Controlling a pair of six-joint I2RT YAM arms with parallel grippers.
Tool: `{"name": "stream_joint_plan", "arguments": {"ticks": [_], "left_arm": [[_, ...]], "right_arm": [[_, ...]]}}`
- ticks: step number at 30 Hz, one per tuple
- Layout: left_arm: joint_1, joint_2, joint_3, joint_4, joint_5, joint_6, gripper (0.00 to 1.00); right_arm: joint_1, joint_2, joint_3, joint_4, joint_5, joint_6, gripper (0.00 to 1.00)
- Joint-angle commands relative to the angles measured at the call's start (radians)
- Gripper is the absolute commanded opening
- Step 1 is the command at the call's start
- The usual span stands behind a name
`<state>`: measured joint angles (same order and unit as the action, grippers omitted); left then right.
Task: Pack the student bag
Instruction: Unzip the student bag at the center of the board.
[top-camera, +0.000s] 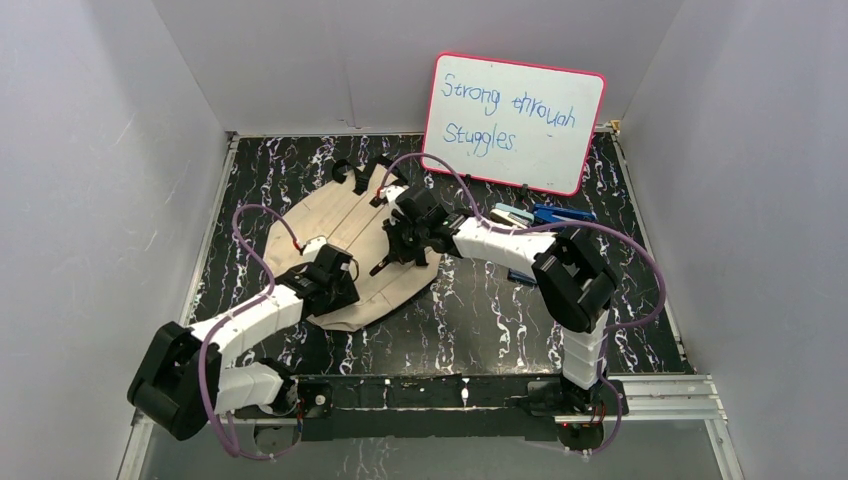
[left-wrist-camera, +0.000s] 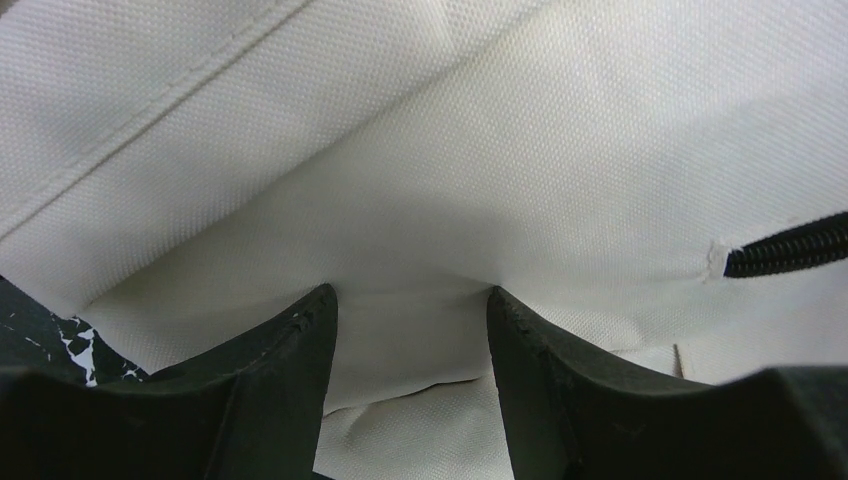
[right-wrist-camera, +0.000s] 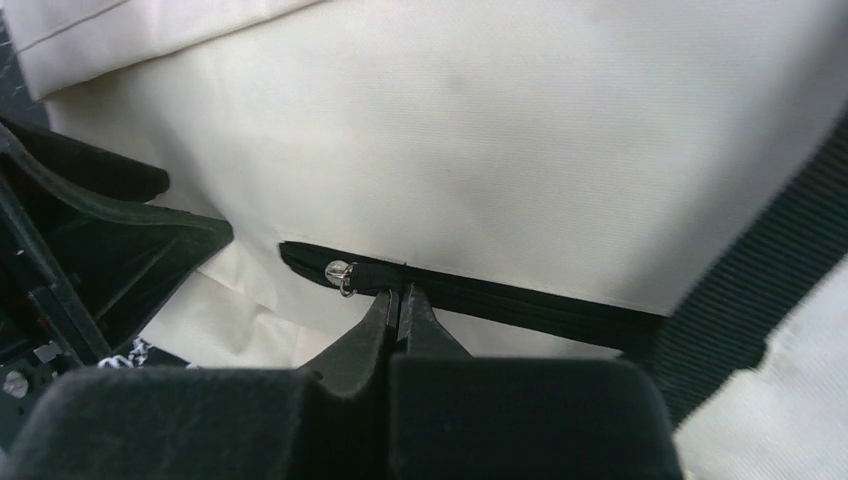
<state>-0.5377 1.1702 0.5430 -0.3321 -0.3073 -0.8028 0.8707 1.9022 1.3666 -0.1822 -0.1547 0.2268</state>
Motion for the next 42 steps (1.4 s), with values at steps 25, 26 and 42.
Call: {"name": "stream_joint_plan", "arguments": {"ticks": [25, 26, 42], "left_arm": [[0.007, 0.063, -0.061, -0.027, -0.063, -0.085, 0.57], [0.007, 0.061, -0.057, -0.028, -0.061, -0.08, 0.57], [0.007, -0.149, 0.139, -0.038, 0.01, 0.149, 0.59]], "right_arm": [[-0.123, -0.009, 0.183, -0.232, 0.606, -0.089, 0.0], [-0.124, -0.023, 0.166, -0.216, 0.584, -0.09, 0.02], [-0.244, -0.514, -0.251, -0.108, 0.502, 0.124, 0.68]]}}
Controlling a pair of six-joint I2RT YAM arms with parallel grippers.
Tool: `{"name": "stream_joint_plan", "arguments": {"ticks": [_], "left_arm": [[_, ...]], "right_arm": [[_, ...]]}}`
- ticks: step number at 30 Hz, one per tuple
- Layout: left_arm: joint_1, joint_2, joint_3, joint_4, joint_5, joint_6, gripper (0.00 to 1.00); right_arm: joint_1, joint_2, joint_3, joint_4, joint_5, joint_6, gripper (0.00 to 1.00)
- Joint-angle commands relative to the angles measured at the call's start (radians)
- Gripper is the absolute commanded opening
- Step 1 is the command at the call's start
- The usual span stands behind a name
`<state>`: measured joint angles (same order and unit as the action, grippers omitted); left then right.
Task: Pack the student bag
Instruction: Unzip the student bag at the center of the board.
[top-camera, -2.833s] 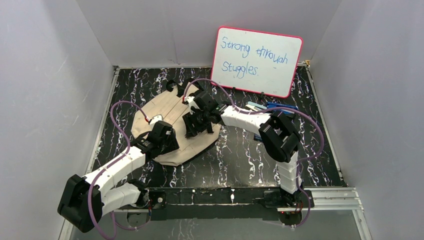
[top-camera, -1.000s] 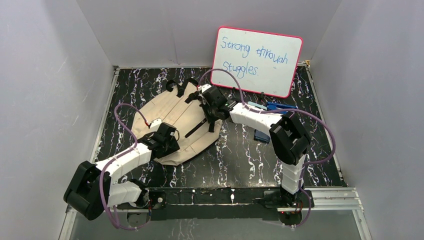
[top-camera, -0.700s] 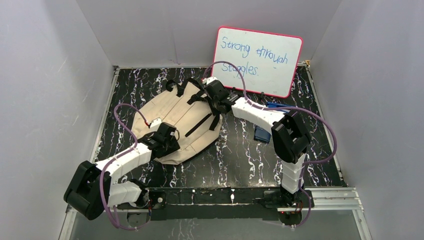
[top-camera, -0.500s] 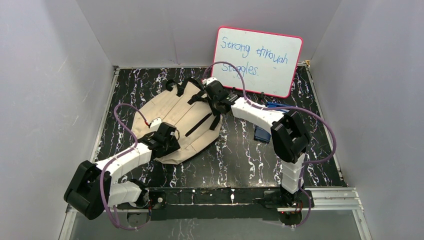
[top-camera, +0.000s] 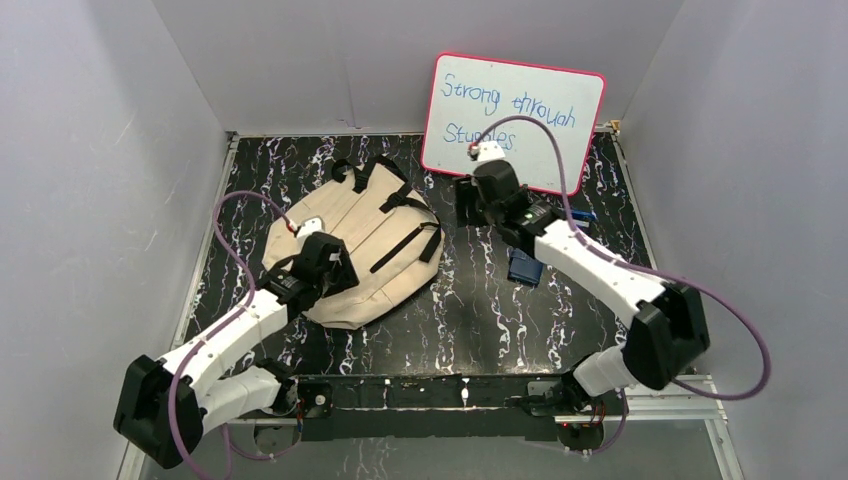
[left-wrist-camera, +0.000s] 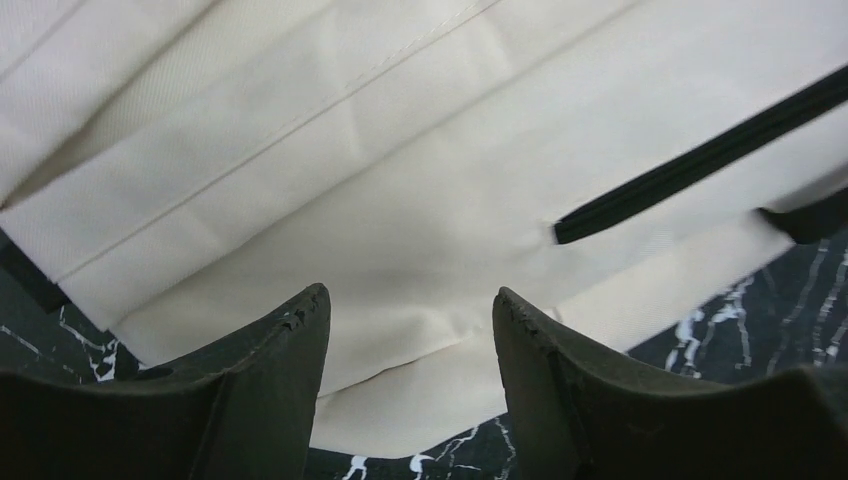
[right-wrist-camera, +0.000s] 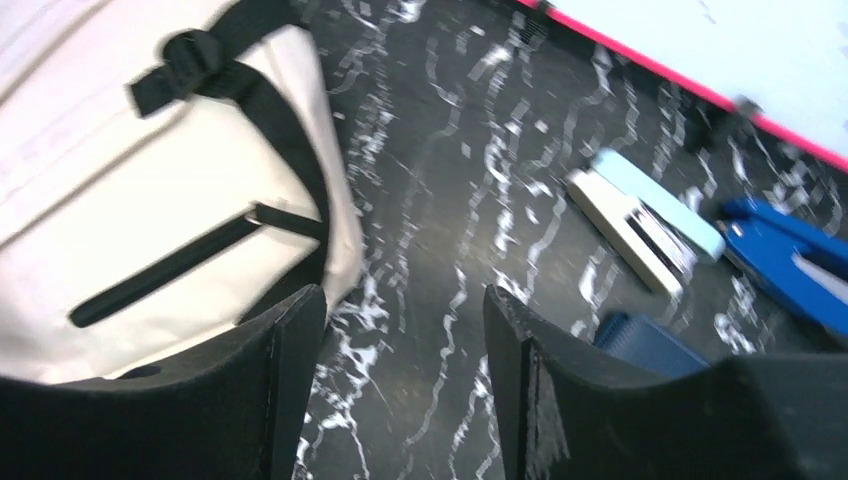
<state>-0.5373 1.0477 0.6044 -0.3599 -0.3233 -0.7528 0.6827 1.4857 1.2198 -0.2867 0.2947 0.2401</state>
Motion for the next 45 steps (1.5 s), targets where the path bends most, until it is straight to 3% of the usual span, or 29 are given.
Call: {"name": "stream_joint_plan", "arguments": {"ticks": [1, 9, 15, 31, 45], "left_arm": [[0.007, -0.022, 0.087, -0.008, 0.04, 0.118, 0.59], [0.007, -0.002, 0.115, 0.031, 0.109, 0.154, 0.59], [0.007, 0.001, 0.105, 0.038, 0.121, 0.171, 0.58], [0.007, -0.011, 0.093, 0.041, 0.137, 0.165, 0.58], [0.007, -0.01, 0.087, 0.047, 0.144, 0.16, 0.58]], "right_arm": [[-0.077, -0.129, -0.144, -0.012, 0.058, 0.138, 0.7], [-0.388, -0.301, -0.394, -0.073, -0.022, 0.267, 0.86], [-0.492, -0.241, -0.425, -0.056, -0.149, 0.245, 0.99], [-0.494, -0.008, -0.394, 0.041, -0.191, 0.24, 0.99], [-0.433, -0.014, -0.425, 0.022, -0.159, 0.223, 0.98]]}}
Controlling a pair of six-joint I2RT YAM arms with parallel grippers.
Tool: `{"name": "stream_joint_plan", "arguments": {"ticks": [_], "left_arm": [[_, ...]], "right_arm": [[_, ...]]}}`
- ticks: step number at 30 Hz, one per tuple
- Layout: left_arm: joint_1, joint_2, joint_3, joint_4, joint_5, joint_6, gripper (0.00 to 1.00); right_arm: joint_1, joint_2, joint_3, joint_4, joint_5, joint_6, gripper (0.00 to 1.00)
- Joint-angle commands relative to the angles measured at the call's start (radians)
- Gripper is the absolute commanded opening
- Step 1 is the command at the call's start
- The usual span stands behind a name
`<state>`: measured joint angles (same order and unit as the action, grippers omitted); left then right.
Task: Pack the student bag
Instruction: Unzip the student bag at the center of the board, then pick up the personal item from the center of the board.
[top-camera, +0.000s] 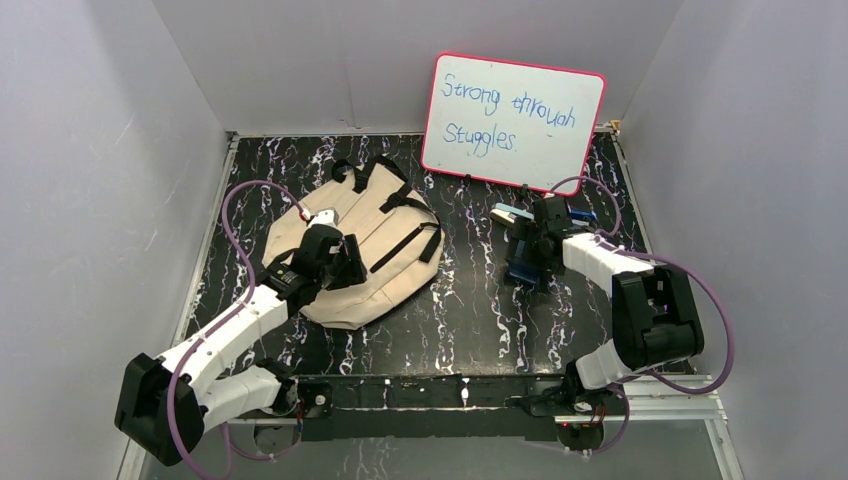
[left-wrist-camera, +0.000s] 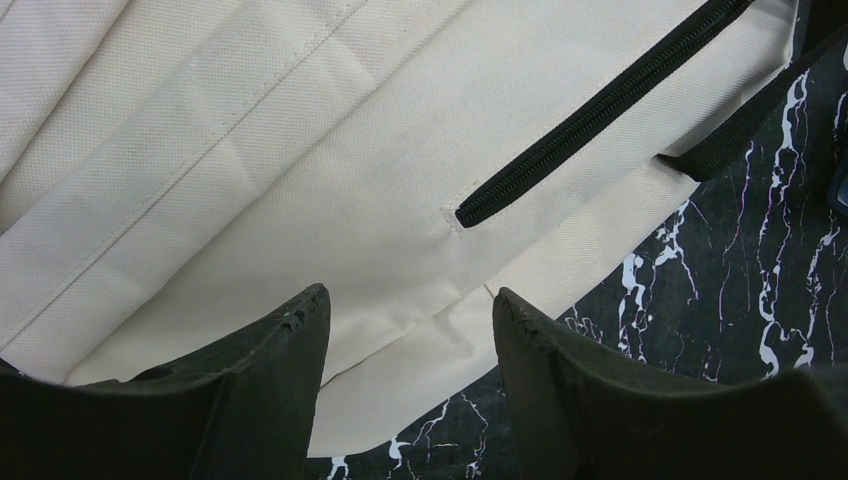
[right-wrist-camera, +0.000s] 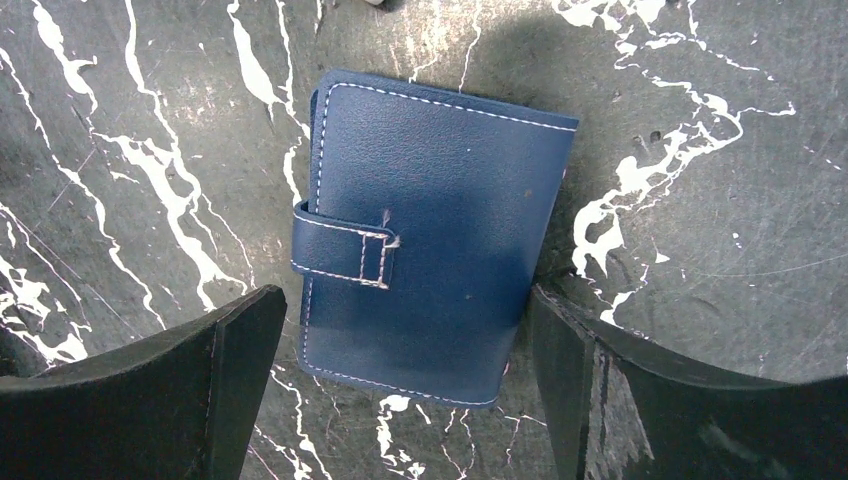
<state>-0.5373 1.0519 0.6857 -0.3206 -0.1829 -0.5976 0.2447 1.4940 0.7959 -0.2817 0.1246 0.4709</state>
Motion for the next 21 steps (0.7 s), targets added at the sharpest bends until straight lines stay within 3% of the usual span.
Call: {"name": "stream_joint_plan", "arguments": {"ticks": [1, 14, 21], "left_arm": [[0.007, -0.013, 0.006, 0.008, 0.006, 0.005, 0.58], [0.007, -0.02, 0.006, 0.008, 0.013, 0.002, 0.58], [0.007, -0.037, 0.027, 0.002, 0.018, -0.013, 0.58]], "right_arm": [[0.005, -0.017, -0.001, 0.012, 0.015, -0.01, 0.98], [0.066, 0.079, 0.019, -0.026, 0.123, -0.04, 0.94], [0.088, 0.037, 0.004, 0.02, 0.07, -0.051, 0.76]]}}
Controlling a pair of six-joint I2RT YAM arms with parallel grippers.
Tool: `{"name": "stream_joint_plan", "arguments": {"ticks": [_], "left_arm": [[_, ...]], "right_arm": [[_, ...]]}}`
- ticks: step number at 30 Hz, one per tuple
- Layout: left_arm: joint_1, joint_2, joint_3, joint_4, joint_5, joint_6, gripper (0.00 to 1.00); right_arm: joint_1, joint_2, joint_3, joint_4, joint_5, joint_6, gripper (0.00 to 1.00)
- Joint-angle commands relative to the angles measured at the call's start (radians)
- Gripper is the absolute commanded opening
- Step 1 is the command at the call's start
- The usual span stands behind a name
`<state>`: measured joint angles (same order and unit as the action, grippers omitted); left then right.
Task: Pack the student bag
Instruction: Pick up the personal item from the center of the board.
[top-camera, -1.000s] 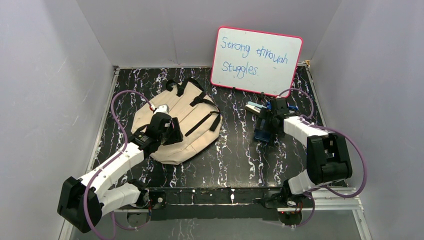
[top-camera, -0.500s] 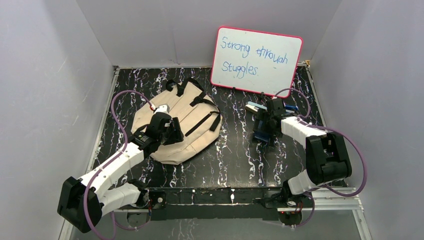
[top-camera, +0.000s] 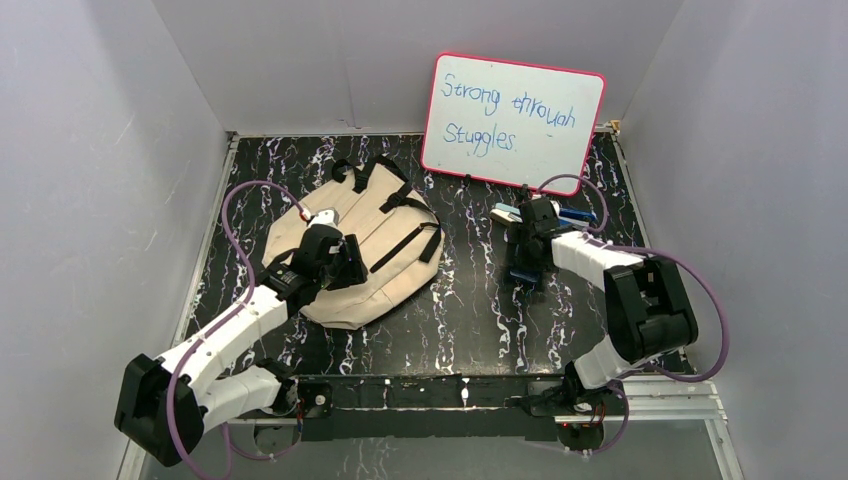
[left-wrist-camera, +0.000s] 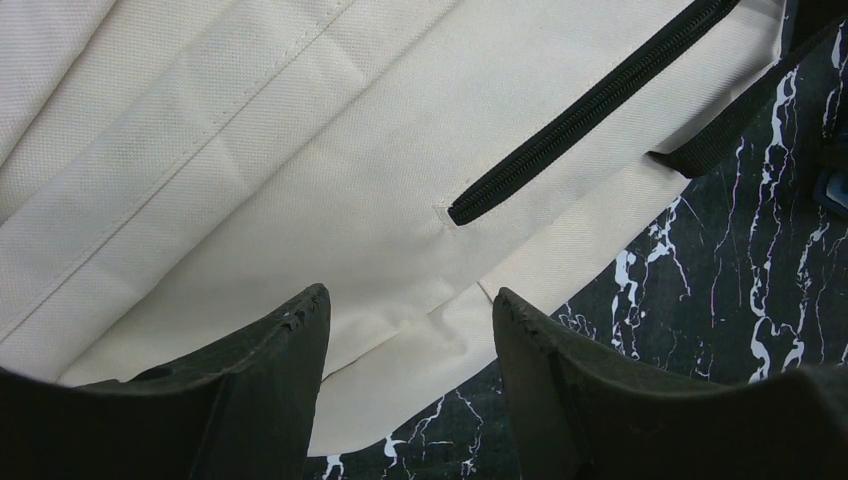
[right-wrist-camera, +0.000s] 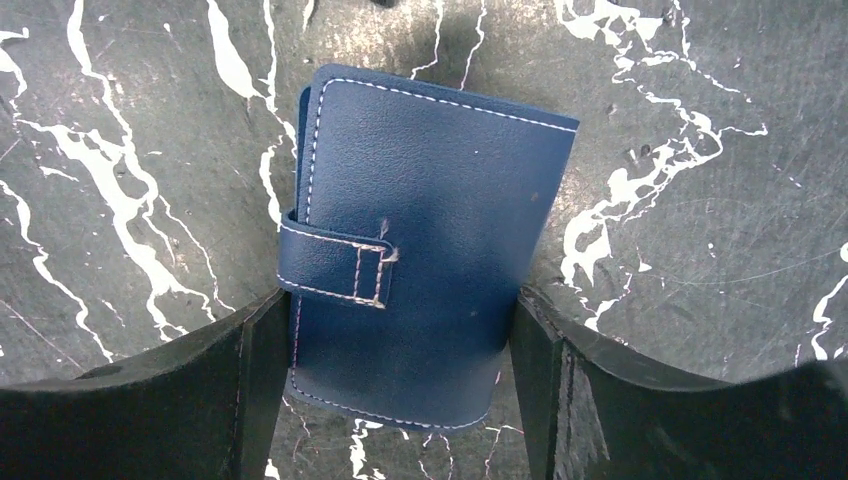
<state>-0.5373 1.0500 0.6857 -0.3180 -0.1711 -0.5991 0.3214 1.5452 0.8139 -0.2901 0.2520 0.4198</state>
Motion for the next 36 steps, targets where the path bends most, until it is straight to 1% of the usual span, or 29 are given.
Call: {"name": "stream_joint_plan", "arguments": {"ticks": [1, 4, 8, 12, 14, 17, 20, 21, 26, 36], "left_arm": [[0.007, -0.038, 0.033, -0.001, 0.009, -0.016, 0.59], [0.007, -0.044, 0.041, 0.013, 0.013, -0.037, 0.59], [0.007, -0.045, 0.049, 0.043, 0.037, -0.087, 0.59], [0.007, -0.051, 0.057, 0.111, 0.1, -0.159, 0.61], [0.007, -0.062, 0.053, 0.159, 0.132, -0.212, 0.65], [0.007, -0.075, 0.037, 0.246, 0.185, -0.295, 0.72], [0.007, -0.063, 0.029, 0.311, 0.241, -0.361, 0.84], [0.007, -0.054, 0.032, 0.345, 0.256, -0.375, 0.86], [0.007, -0.01, 0.046, 0.405, 0.31, -0.412, 0.88], [0.006, 0.019, 0.02, 0.458, 0.35, -0.44, 0.89]], "right_arm": [[0.014, -0.031, -0.019, 0.045, -0.078, -0.009, 0.74], [0.023, -0.094, -0.032, 0.082, -0.155, -0.044, 0.73], [0.034, -0.178, -0.05, 0.125, -0.33, -0.077, 0.73], [0.058, -0.271, -0.099, 0.214, -0.543, -0.049, 0.72], [0.096, -0.311, -0.118, 0.256, -0.591, -0.032, 0.72], [0.173, -0.343, -0.121, 0.296, -0.62, -0.018, 0.72], [0.246, -0.357, -0.112, 0.364, -0.624, 0.004, 0.72], [0.271, -0.354, -0.105, 0.379, -0.621, 0.01, 0.72], [0.373, -0.312, -0.056, 0.434, -0.59, 0.028, 0.72], [0.499, -0.213, 0.035, 0.505, -0.546, 0.037, 0.72]]}}
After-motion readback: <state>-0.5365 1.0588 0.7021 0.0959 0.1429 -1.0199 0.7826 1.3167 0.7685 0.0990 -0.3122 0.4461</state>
